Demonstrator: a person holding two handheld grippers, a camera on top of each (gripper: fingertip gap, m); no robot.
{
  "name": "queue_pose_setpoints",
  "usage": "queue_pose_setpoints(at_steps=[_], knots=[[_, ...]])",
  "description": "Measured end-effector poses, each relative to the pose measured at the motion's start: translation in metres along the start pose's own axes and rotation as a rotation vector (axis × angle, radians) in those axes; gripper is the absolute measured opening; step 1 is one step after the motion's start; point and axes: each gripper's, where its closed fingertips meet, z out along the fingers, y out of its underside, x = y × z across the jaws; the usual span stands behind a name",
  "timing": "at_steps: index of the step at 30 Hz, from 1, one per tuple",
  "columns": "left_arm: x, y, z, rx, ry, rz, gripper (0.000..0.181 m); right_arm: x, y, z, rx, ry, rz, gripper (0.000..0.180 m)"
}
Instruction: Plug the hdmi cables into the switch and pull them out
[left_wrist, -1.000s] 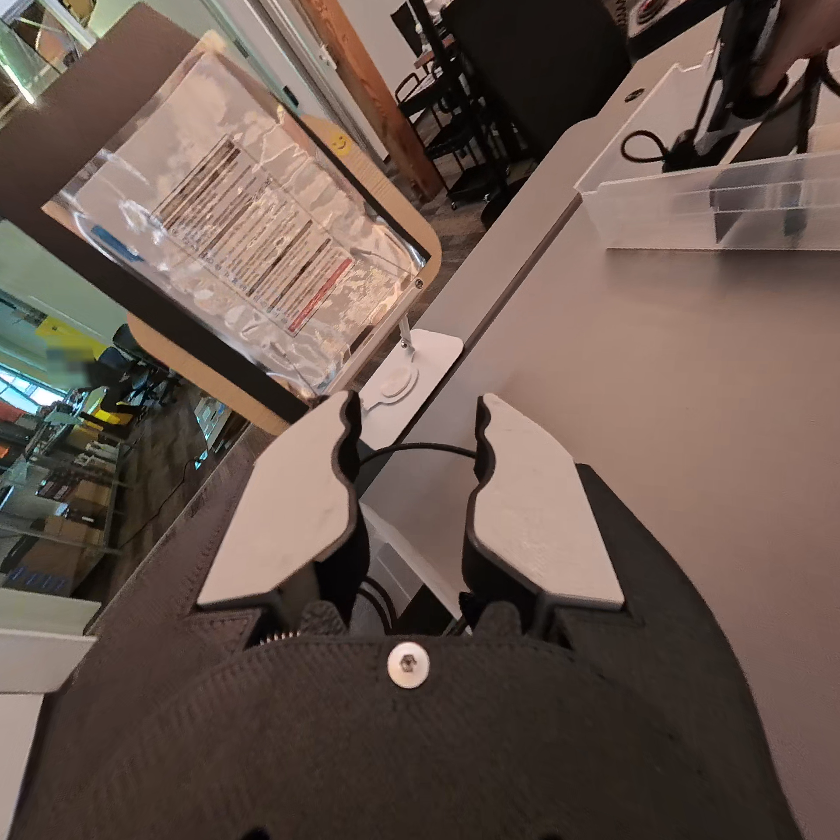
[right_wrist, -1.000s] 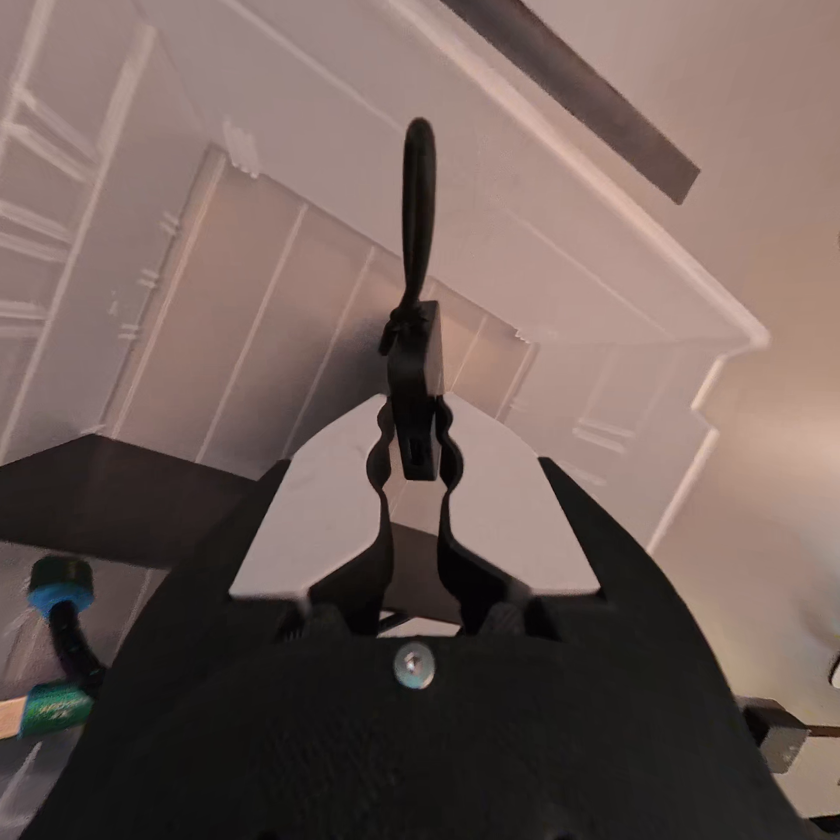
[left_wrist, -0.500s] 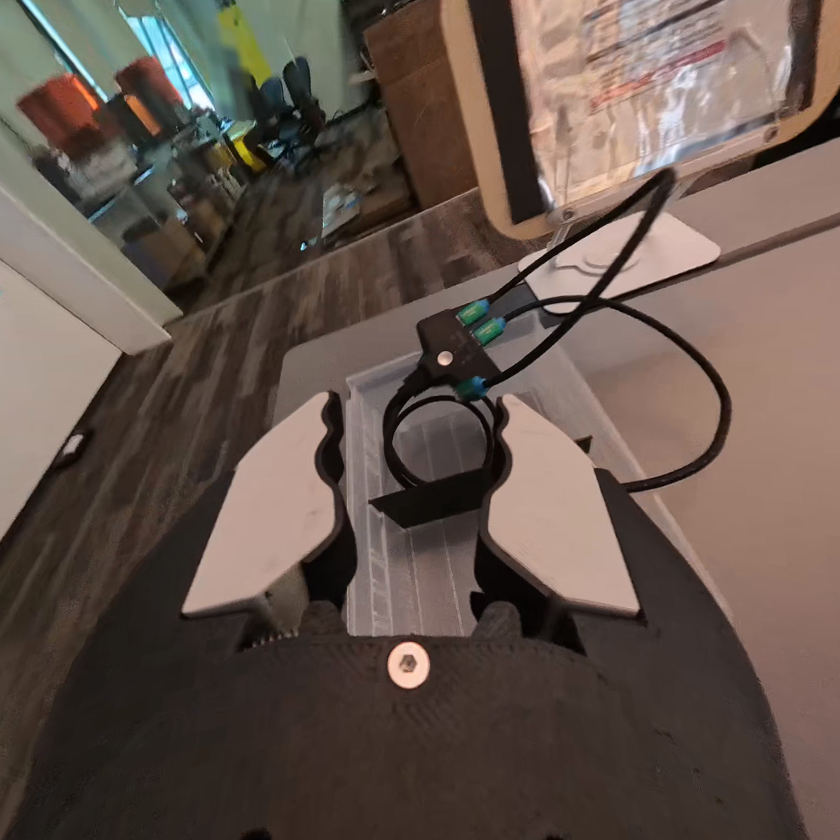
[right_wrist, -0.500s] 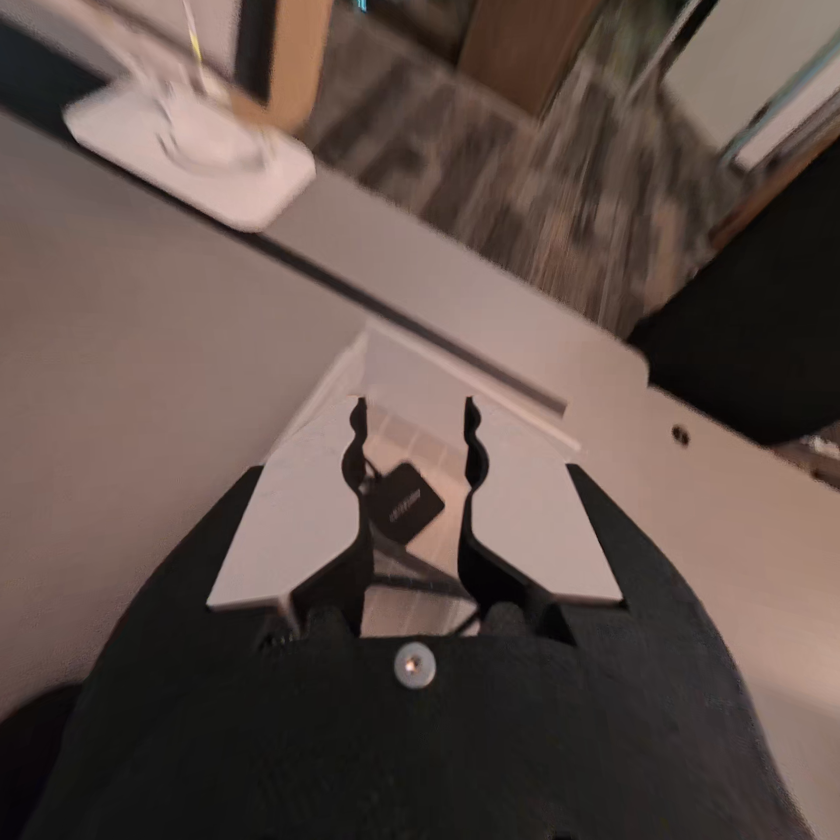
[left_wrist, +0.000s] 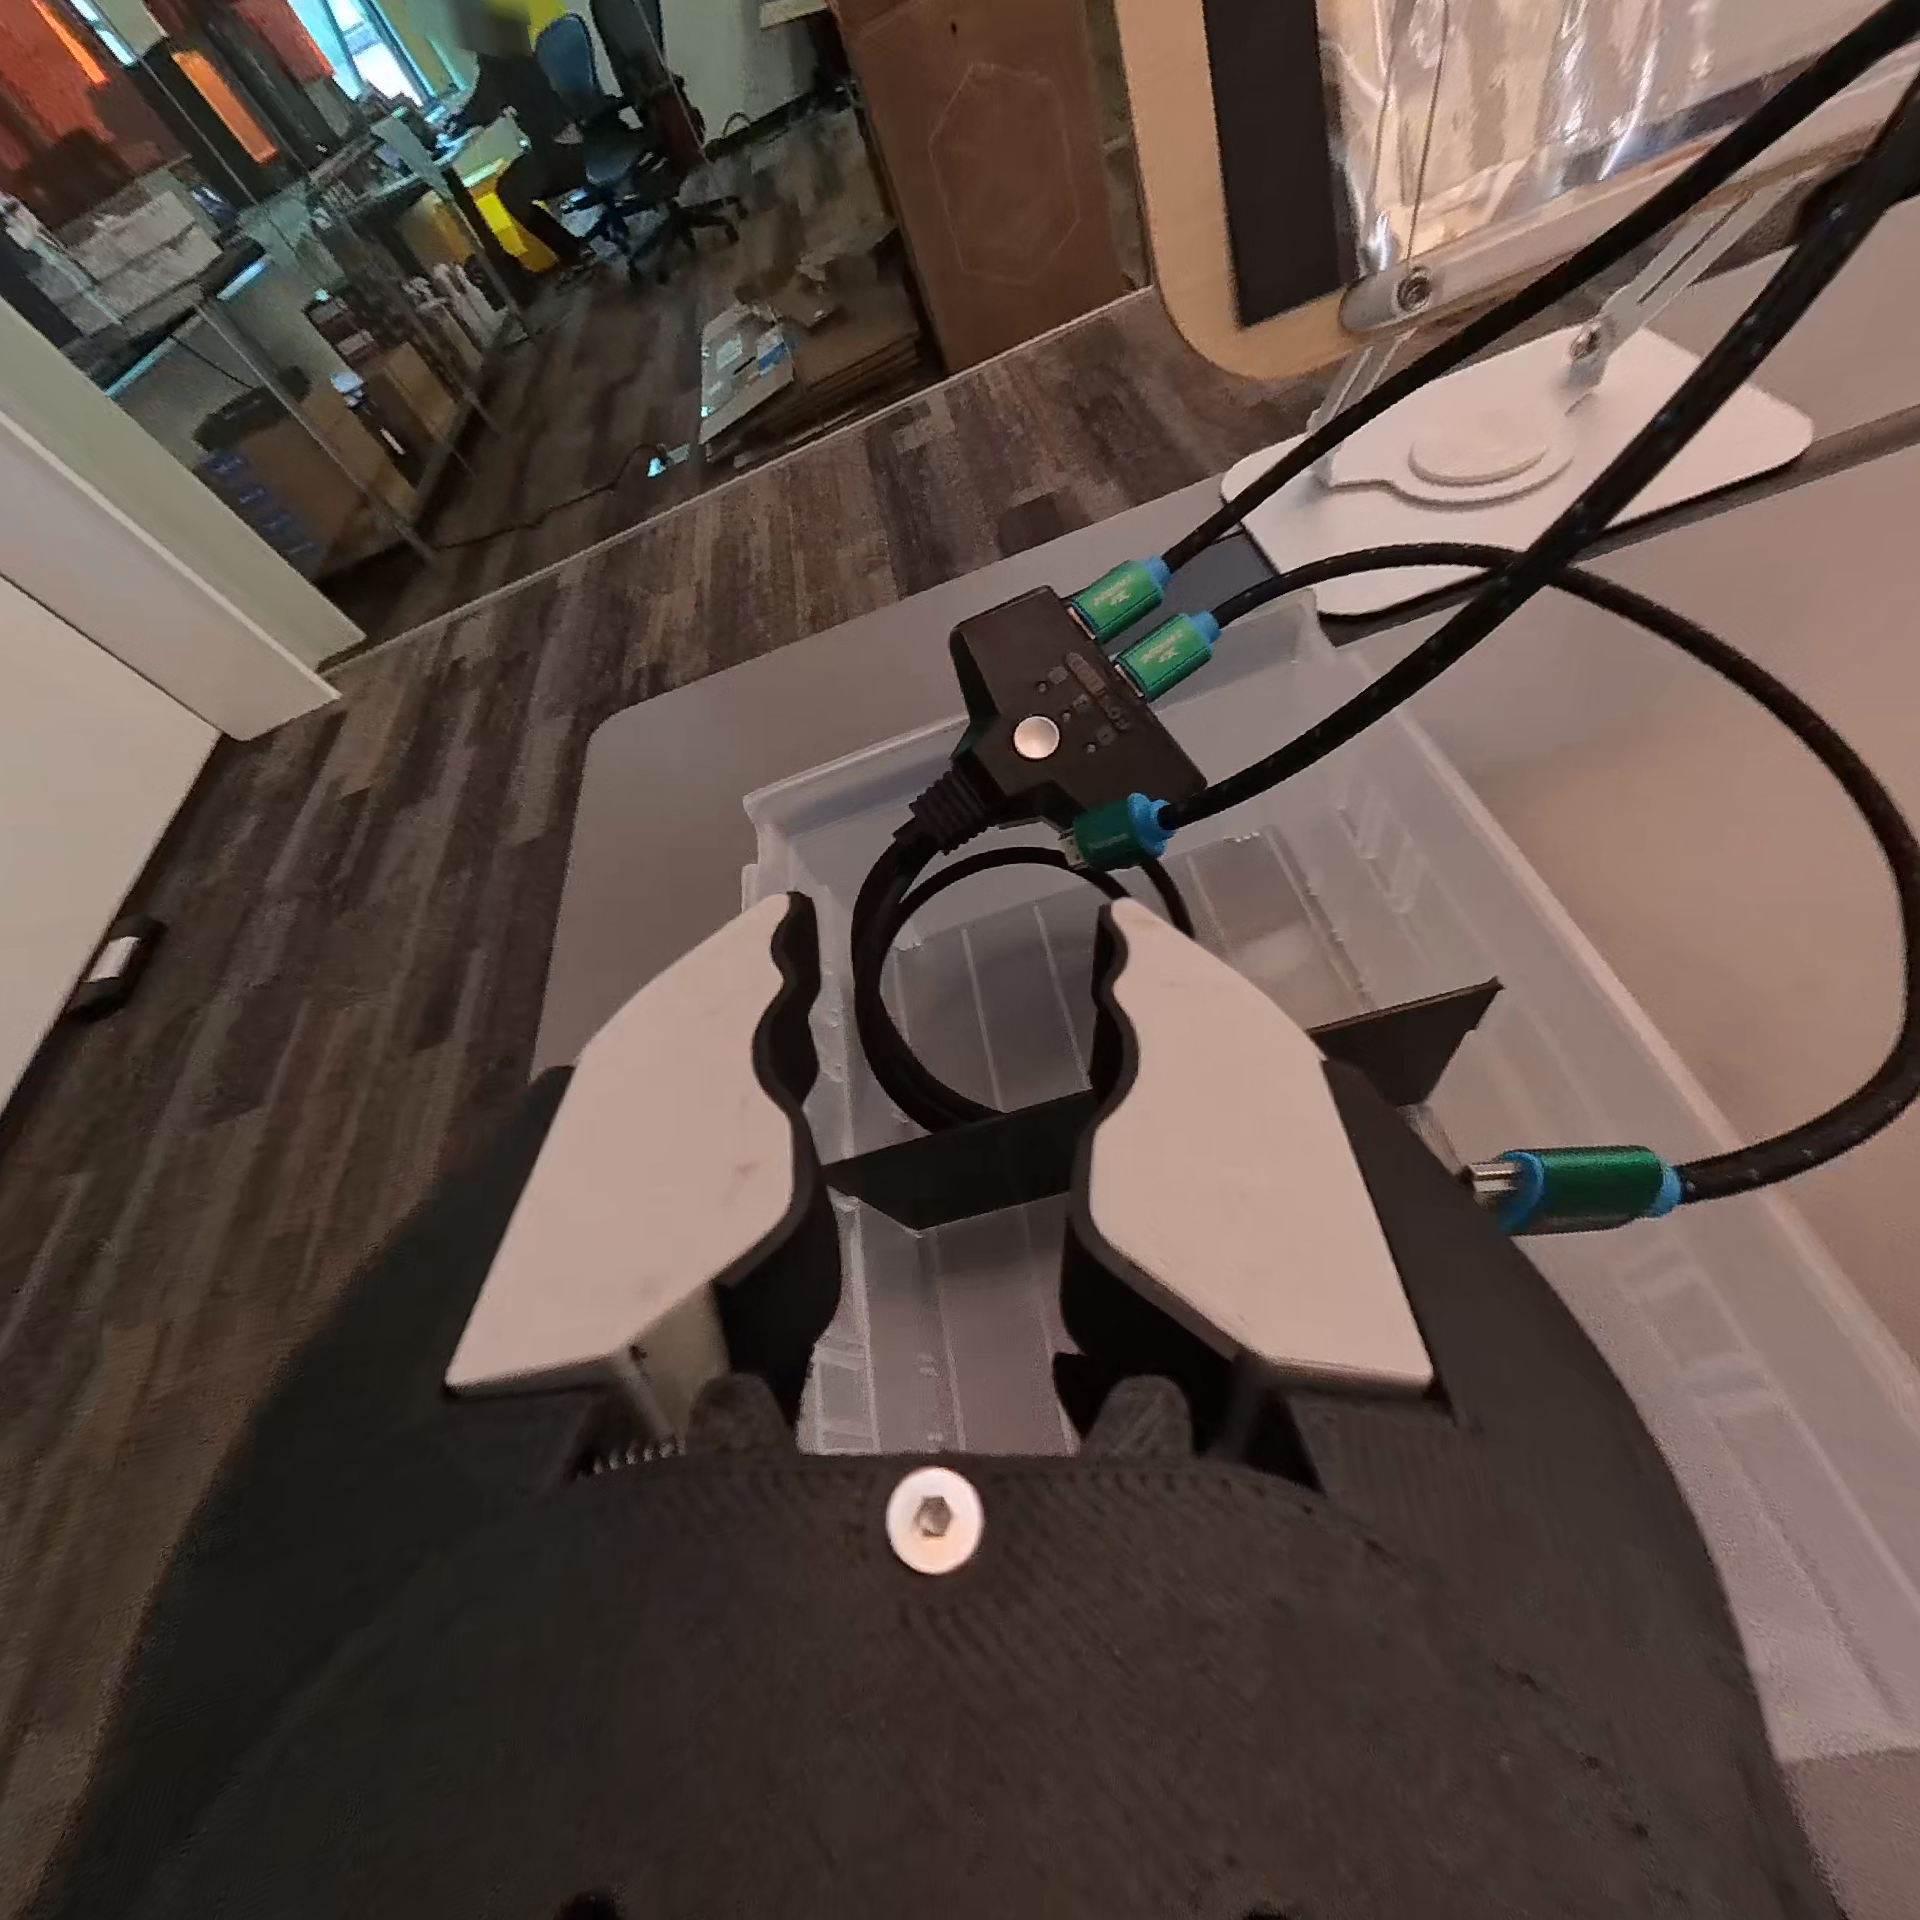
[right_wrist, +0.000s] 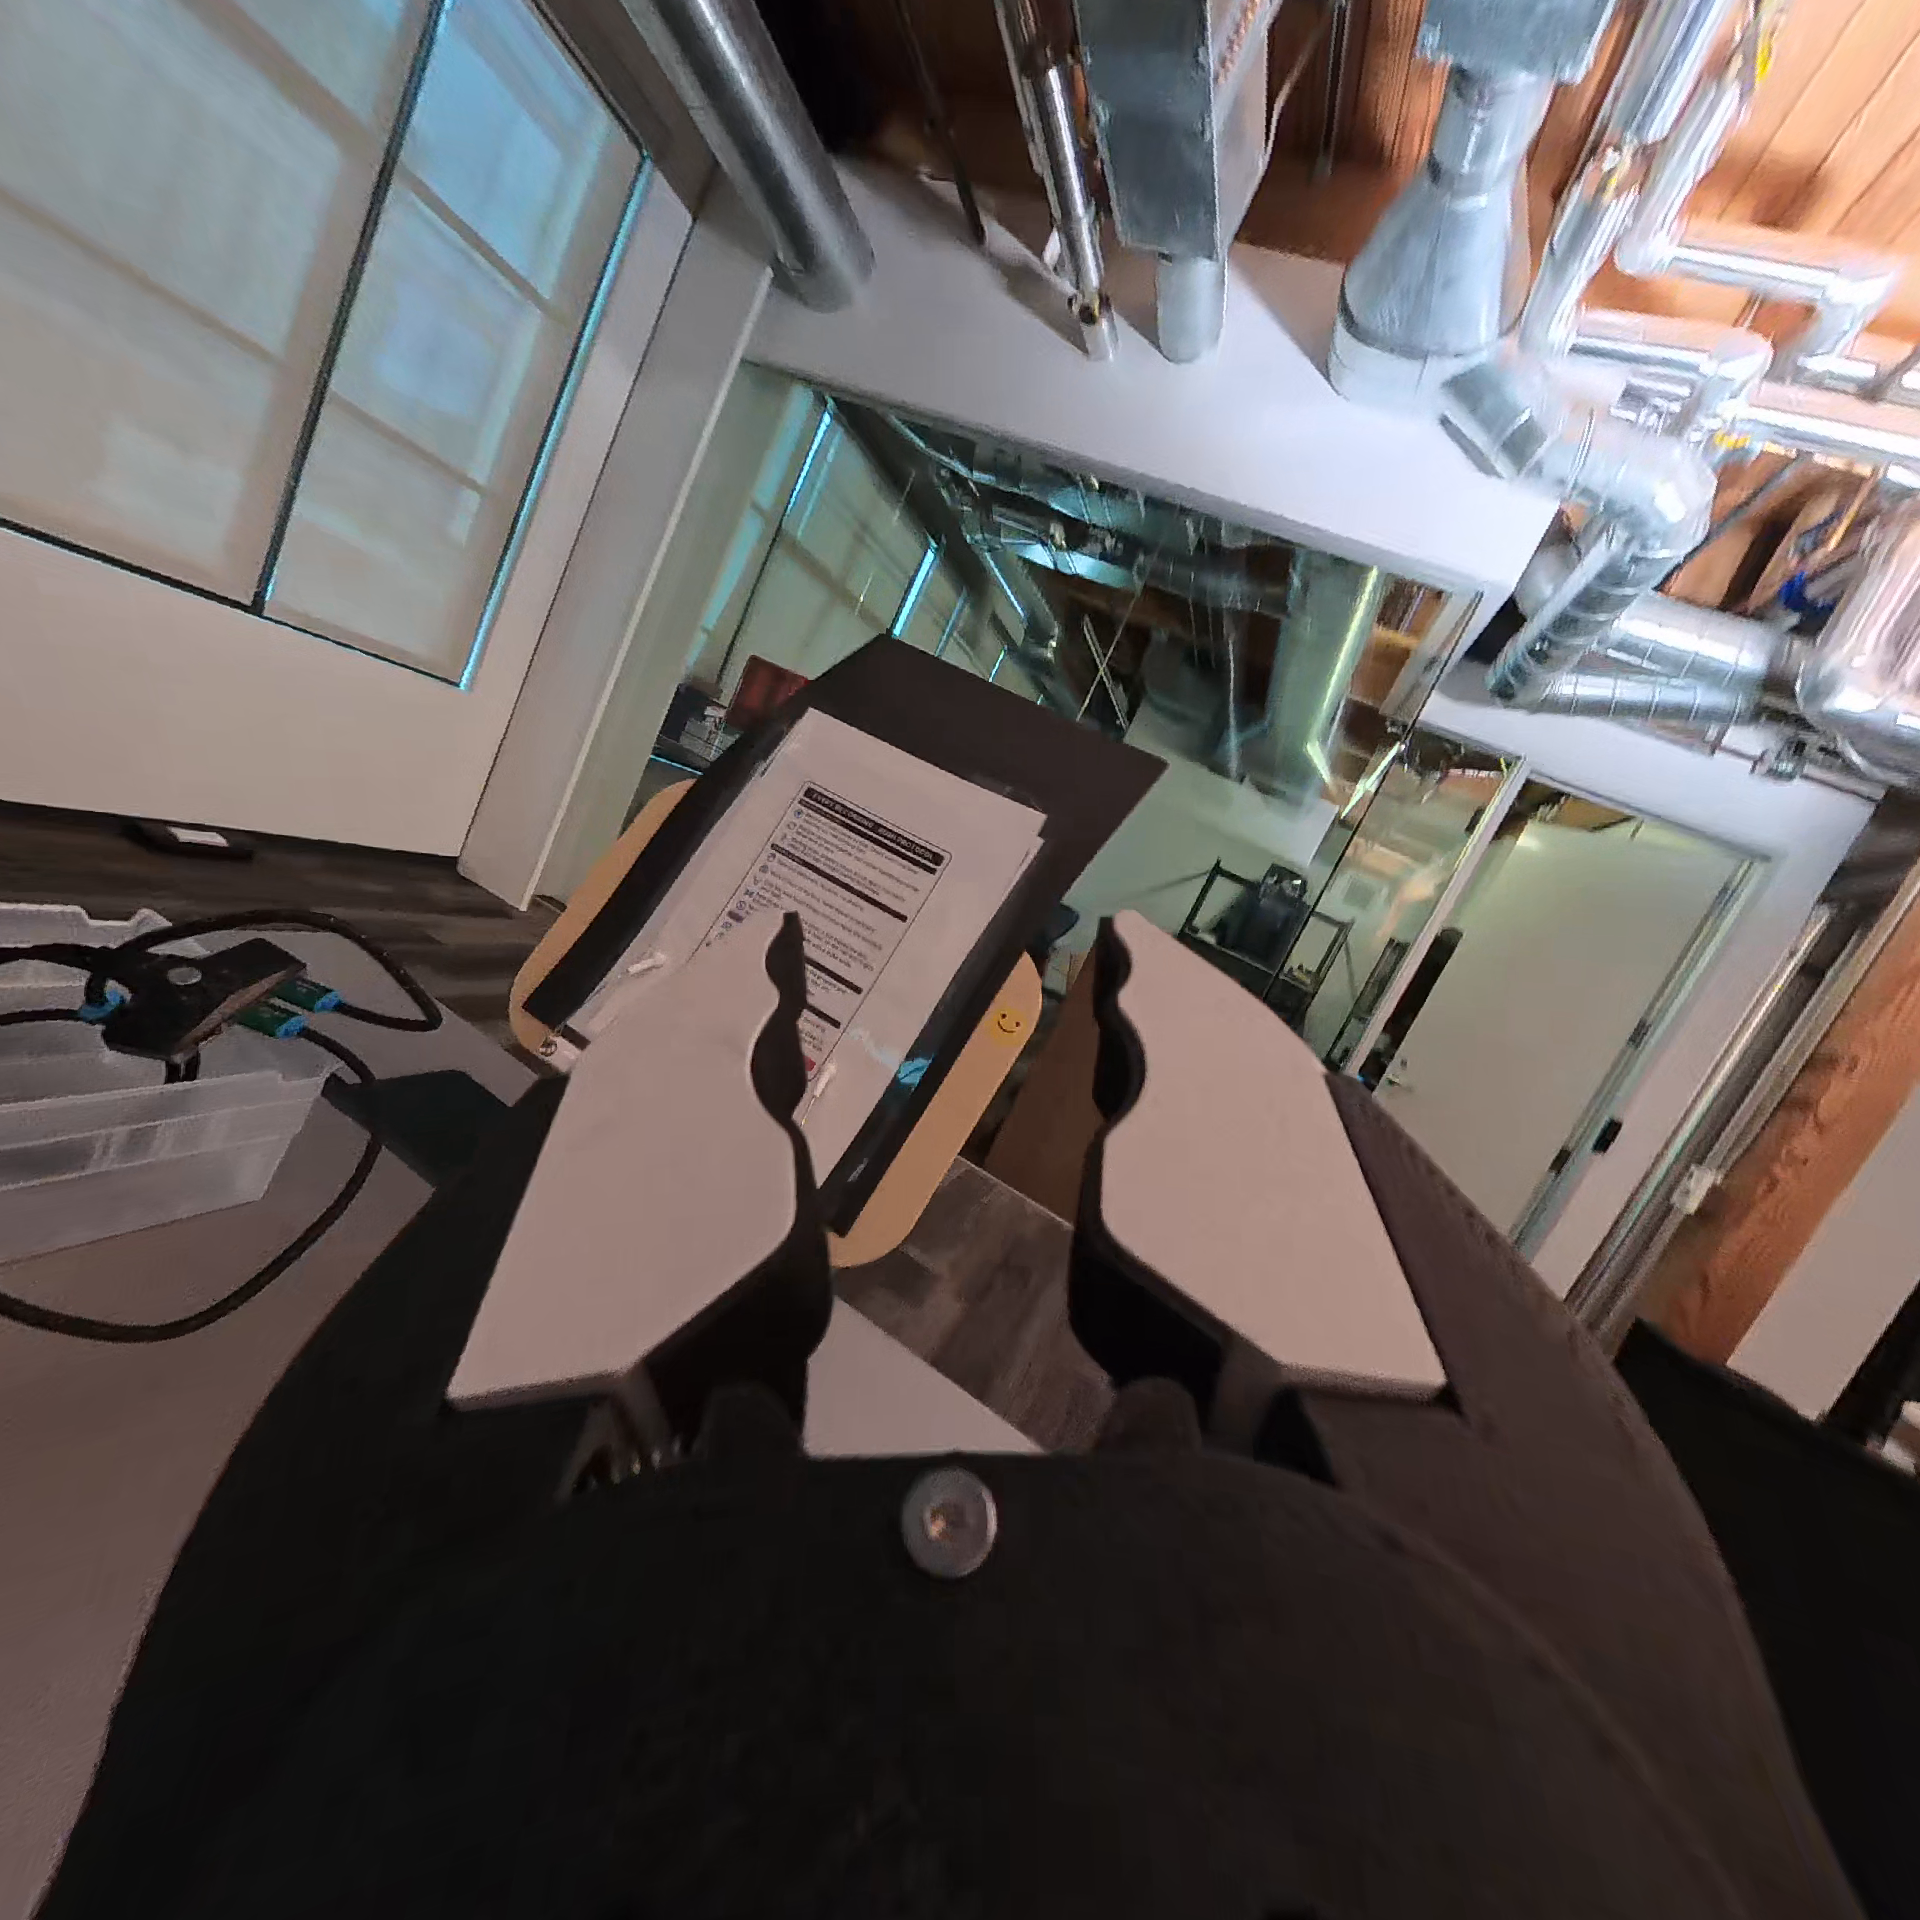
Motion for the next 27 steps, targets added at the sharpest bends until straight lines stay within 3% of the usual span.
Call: queue_pose_setpoints(at_steps=[2, 4, 9, 12, 16, 23, 27], knots=[[0.0, -0.007, 0.003, 0.014, -0.026, 0.042, 0.048, -0.004, 0.003, 0.002, -0.013, -0.008, -0.037, 0.053], [-0.009, -0.018, 0.018, 0.035, -0.039, 0.092, 0.034, -0.004, 0.008, 0.004, -0.028, -0.011, -0.049, 0.053], [-0.011, 0.009, 0.083, -0.238, 0.201, 0.306, 0.053, 0.003, 0.021, 0.005, -0.059, -0.029, -0.012, 0.053], [-0.013, 0.037, 0.102, -0.369, 0.227, 0.518, 0.056, 0.01, 0.025, 0.003, -0.077, -0.021, -0.018, 0.053], [-0.001, 0.046, 0.122, -0.415, 0.318, 0.498, 0.054, 0.012, 0.03, 0.006, -0.072, -0.029, 0.014, 0.052], [0.003, 0.056, 0.148, -0.463, 0.321, 0.733, 0.027, 0.015, 0.051, 0.013, -0.128, -0.021, -0.014, 0.052], [0.005, 0.066, 0.158, -0.497, 0.305, 0.776, 0.038, 0.017, 0.064, 0.016, -0.165, -0.024, 0.001, 0.051]])
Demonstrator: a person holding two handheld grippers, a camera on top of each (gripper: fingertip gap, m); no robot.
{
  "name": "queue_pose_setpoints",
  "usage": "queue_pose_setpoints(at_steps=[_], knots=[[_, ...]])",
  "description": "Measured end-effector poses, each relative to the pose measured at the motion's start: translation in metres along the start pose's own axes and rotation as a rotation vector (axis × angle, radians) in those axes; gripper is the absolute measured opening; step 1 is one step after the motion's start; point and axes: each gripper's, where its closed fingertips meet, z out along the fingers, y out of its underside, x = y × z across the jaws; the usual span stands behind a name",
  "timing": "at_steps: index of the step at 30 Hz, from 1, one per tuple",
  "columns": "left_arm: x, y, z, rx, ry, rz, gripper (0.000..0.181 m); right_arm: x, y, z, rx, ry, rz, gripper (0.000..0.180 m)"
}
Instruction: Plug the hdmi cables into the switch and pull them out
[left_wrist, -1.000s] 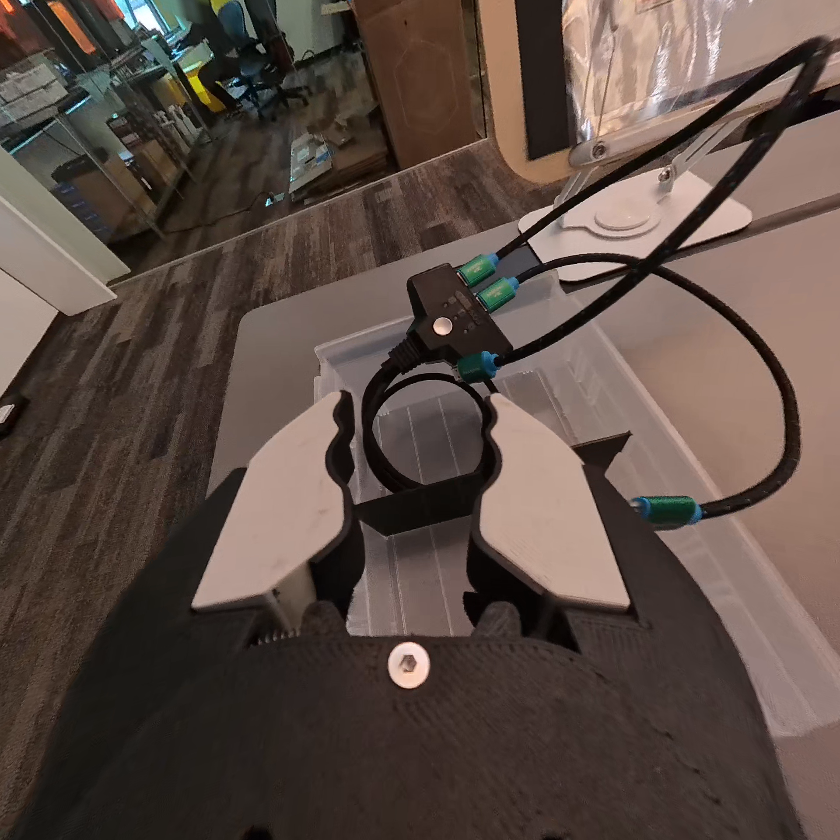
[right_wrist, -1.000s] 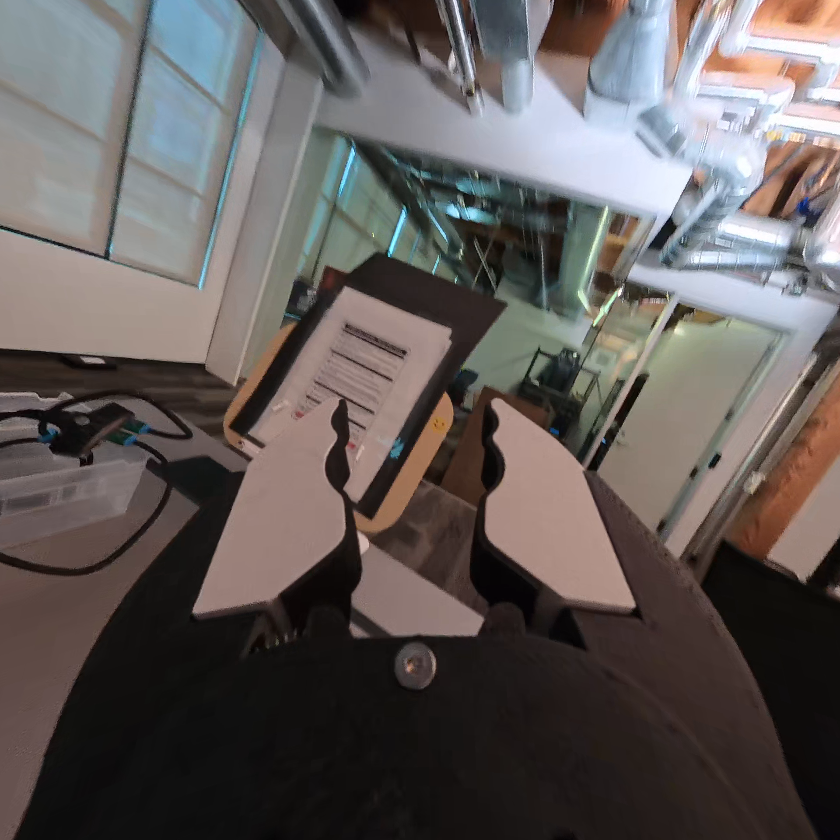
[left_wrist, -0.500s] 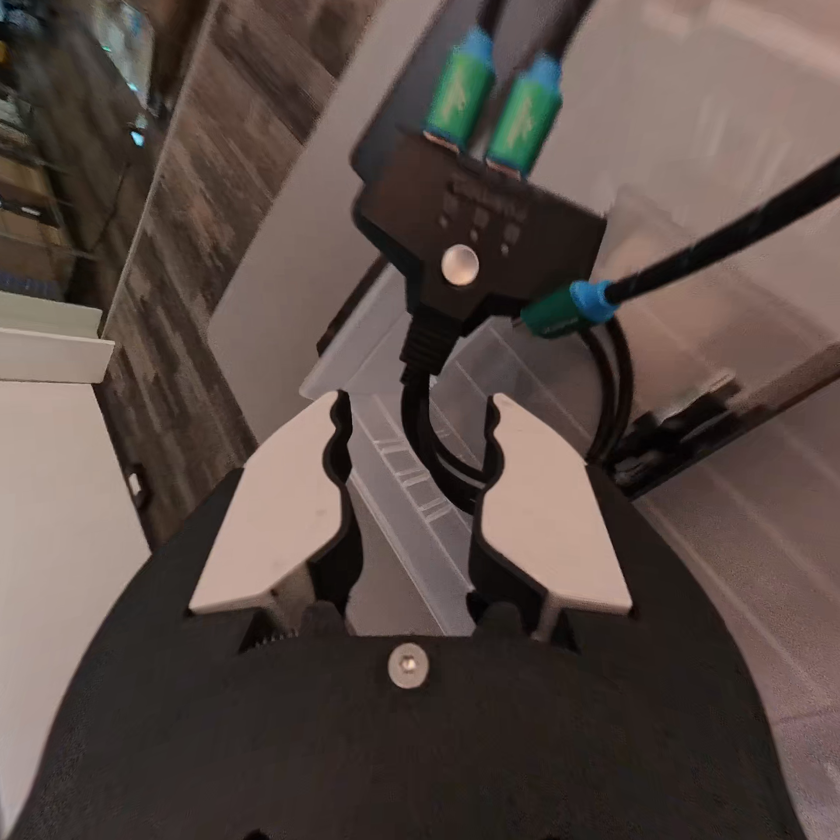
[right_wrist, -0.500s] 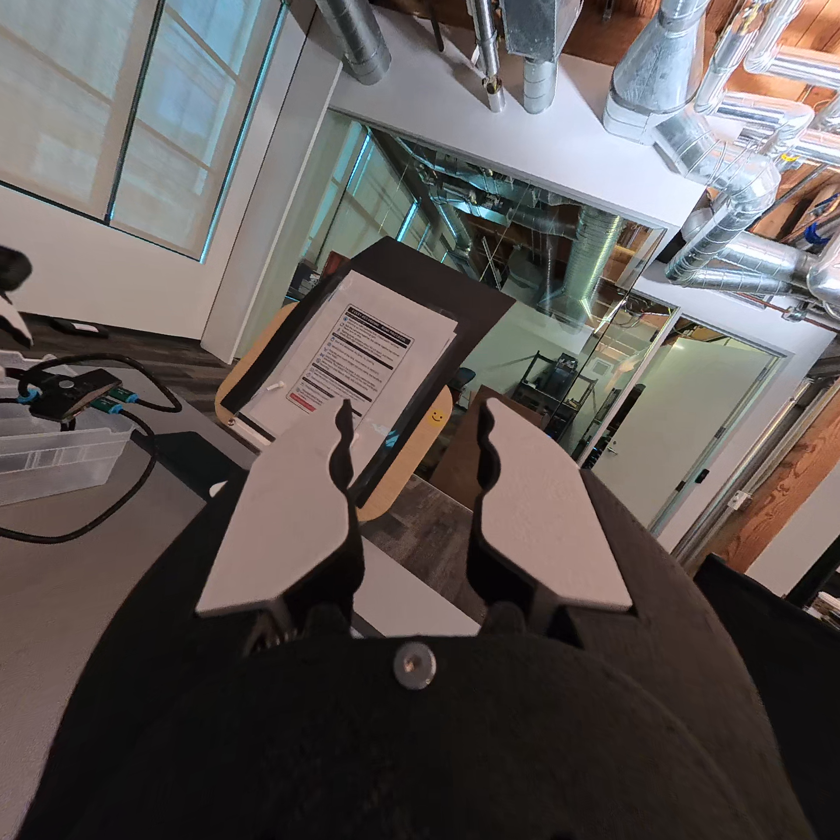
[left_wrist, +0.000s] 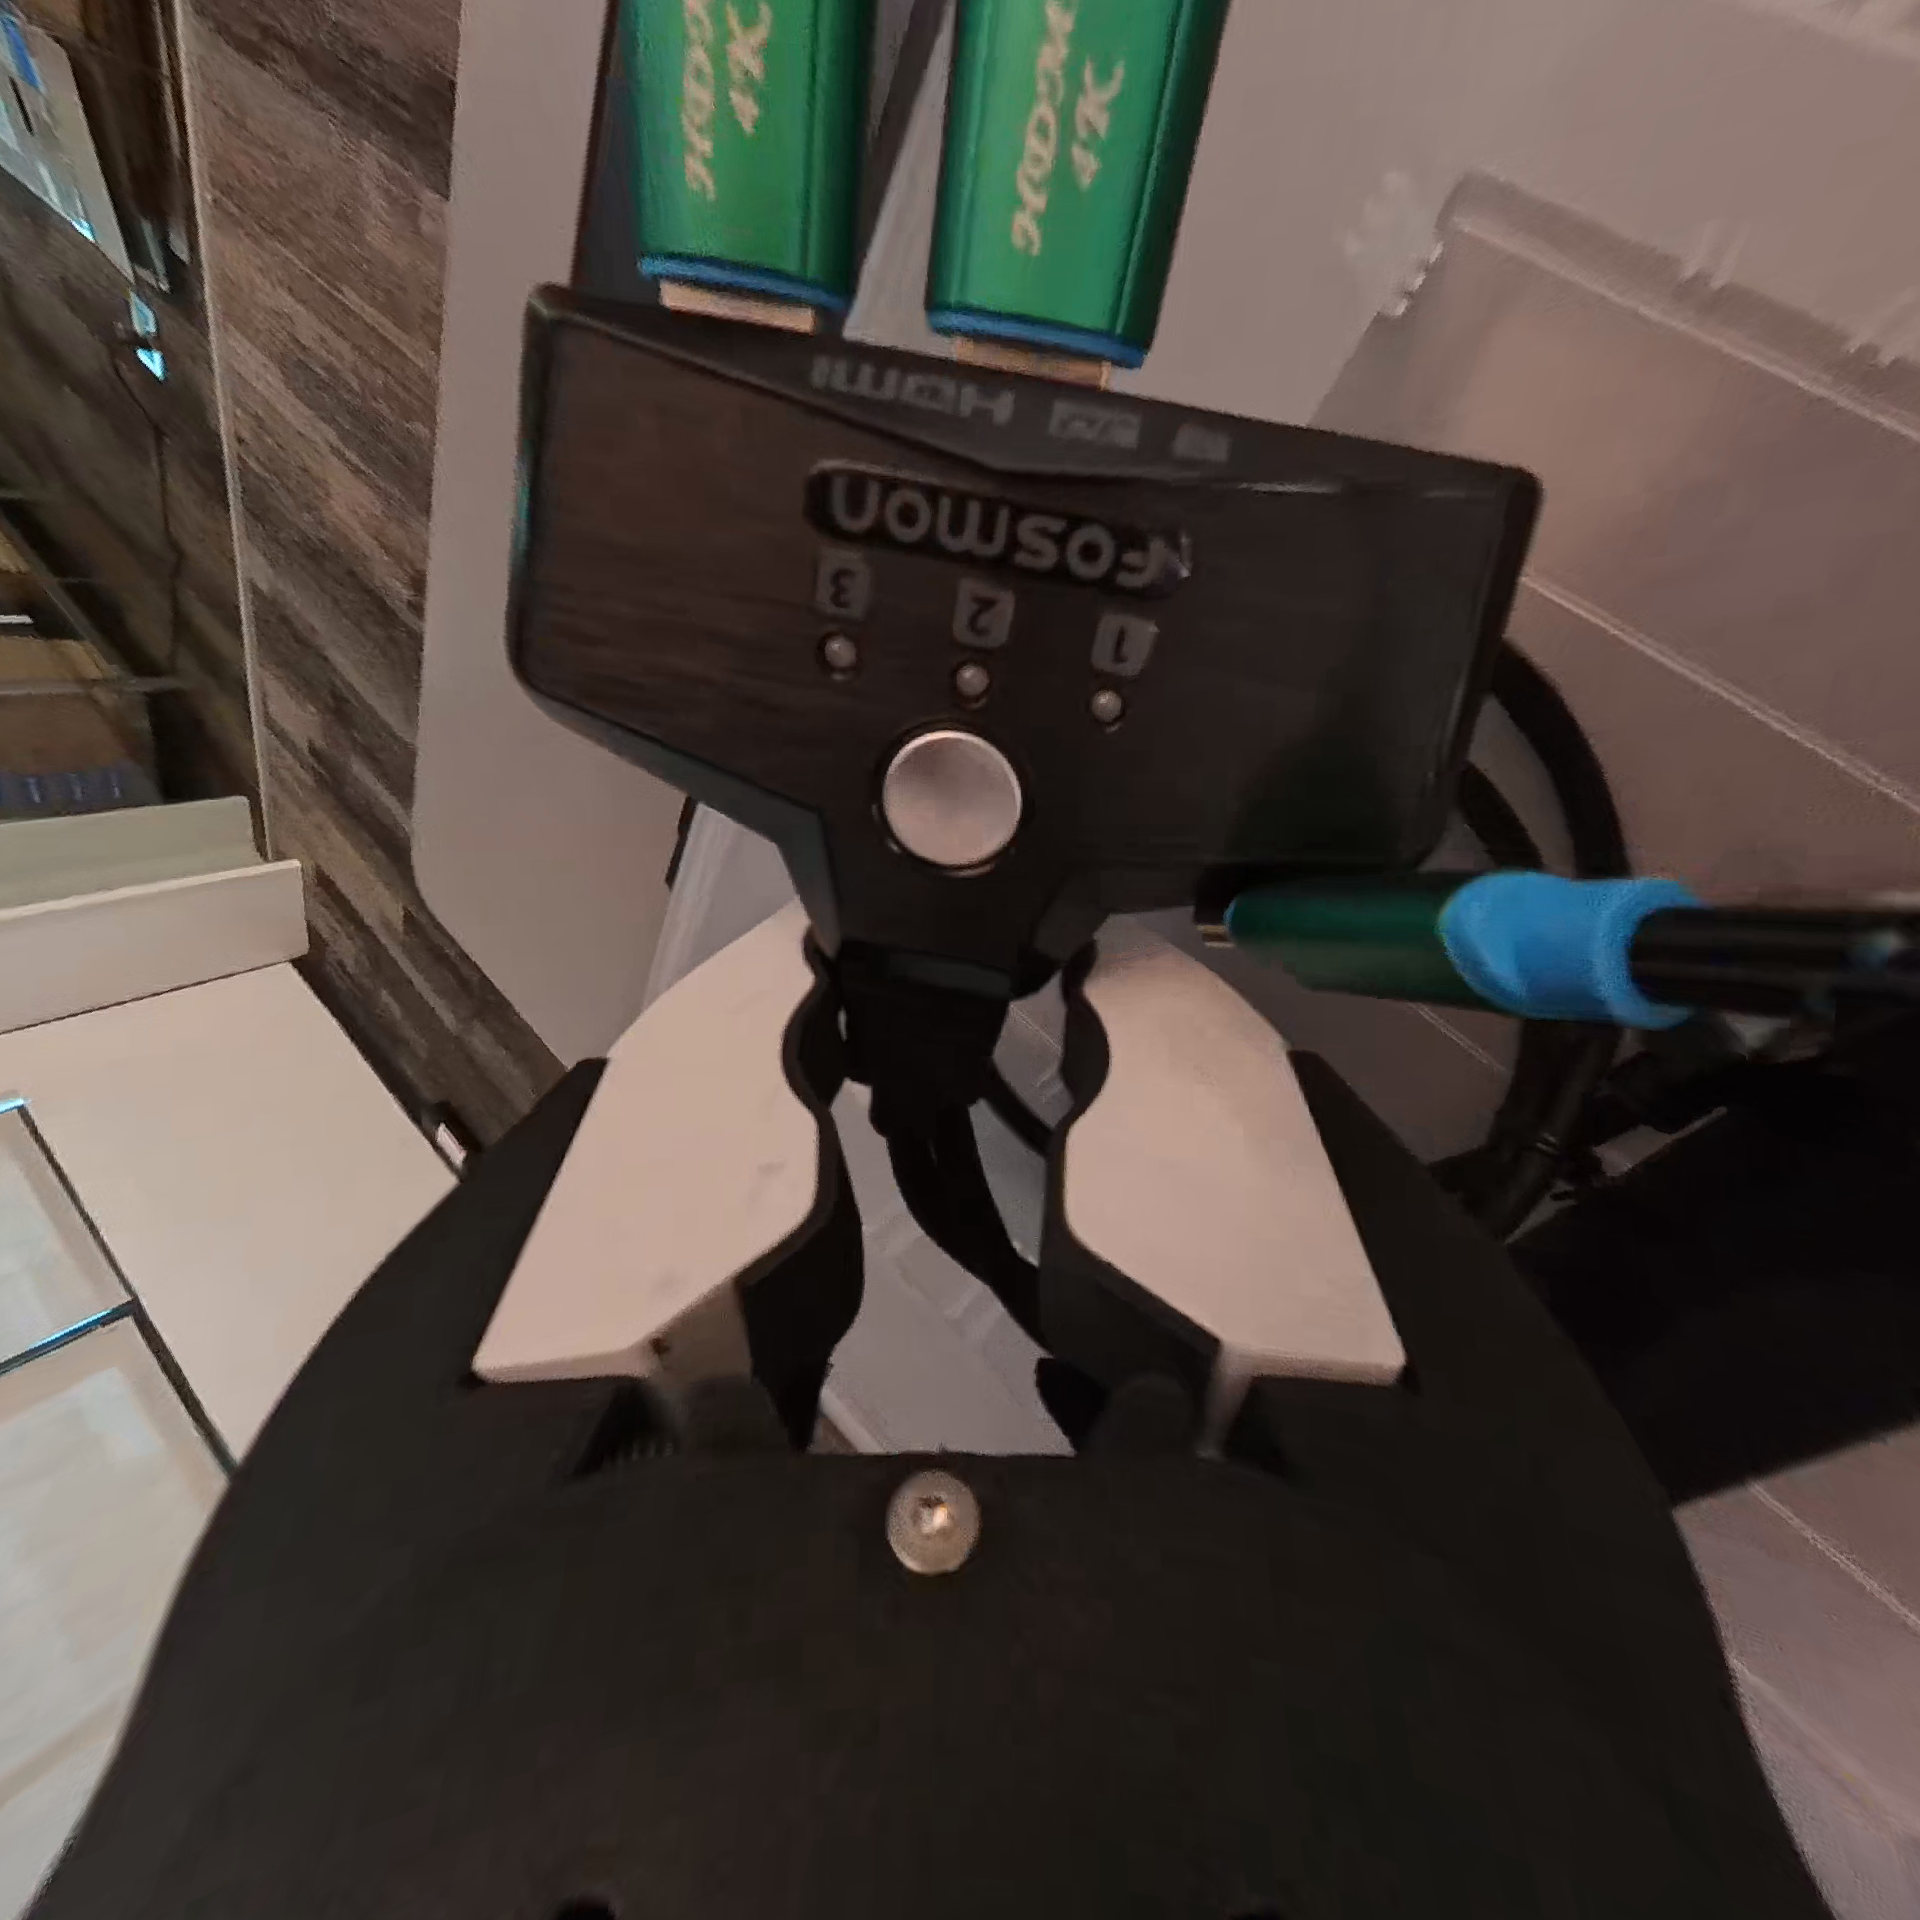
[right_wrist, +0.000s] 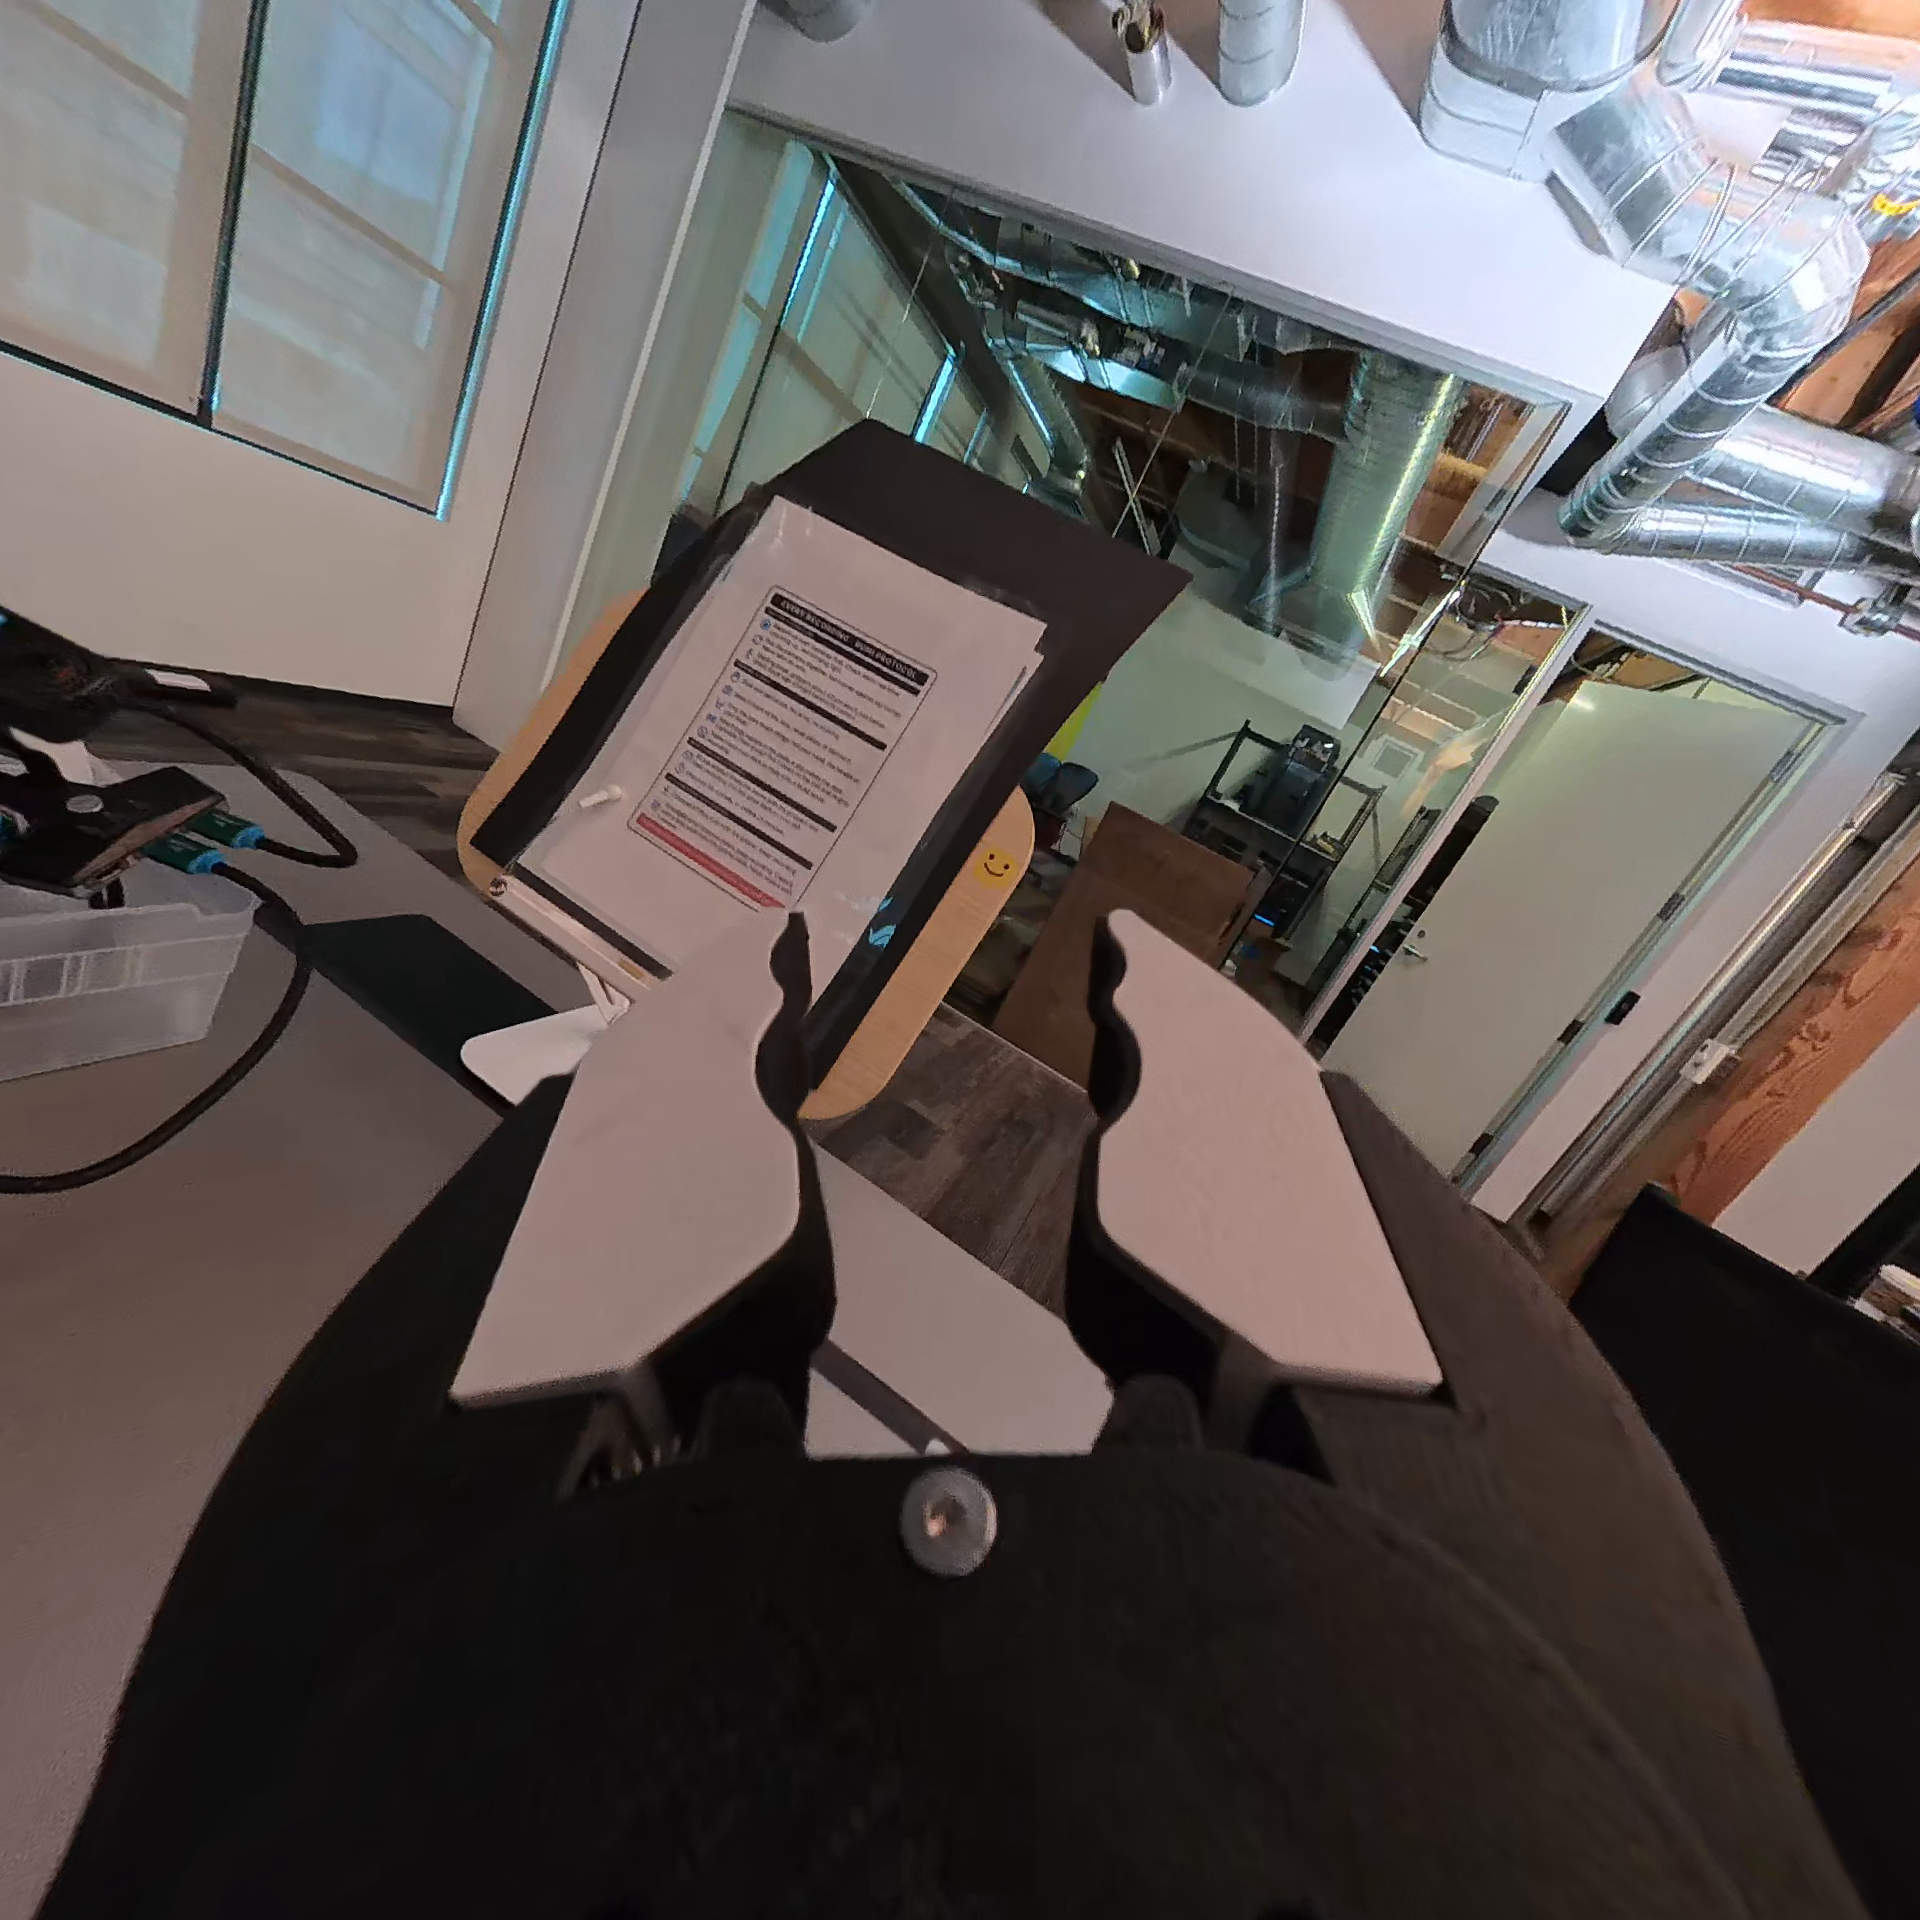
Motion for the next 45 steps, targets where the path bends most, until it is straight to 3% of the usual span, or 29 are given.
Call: queue_pose_setpoints(at_steps=[2, 6, 11, 24, 31, 38, 45], knots=[[-0.004, -0.004, 0.0, 0.037, -0.045, 0.018, 0.028, 0.0, 0.003, 0.002, -0.013, 0.002, -0.009, 0.051], [-0.006, -0.008, -0.01, 0.056, -0.056, 0.016, 0.026, -0.005, 0.007, 0.004, -0.029, -0.016, -0.029, 0.051], [-0.02, -0.024, -0.054, 0.127, -0.183, 0.028, 0.024, -0.006, 0.013, 0.006, -0.046, -0.028, -0.032, 0.051], [-0.071, -0.066, -0.243, 0.422, -0.467, -0.103, 0.024, 0.0, 0.011, -0.001, -0.042, -0.028, -0.03, 0.05], [-0.043, -0.131, -0.335, 0.757, -0.328, -0.09, 0.024, -0.011, 0.008, 0.0, -0.031, -0.082, -0.004, 0.05], [0.045, -0.197, -0.338, 1.035, -0.149, -0.019, 0.024, -0.034, -0.009, -0.006, 0.037, -0.225, 0.08, 0.041], [0.125, -0.232, -0.309, 1.226, 0.074, 0.041, 0.024, -0.093, -0.046, -0.029, 0.233, -0.619, 0.178, 0.03]])
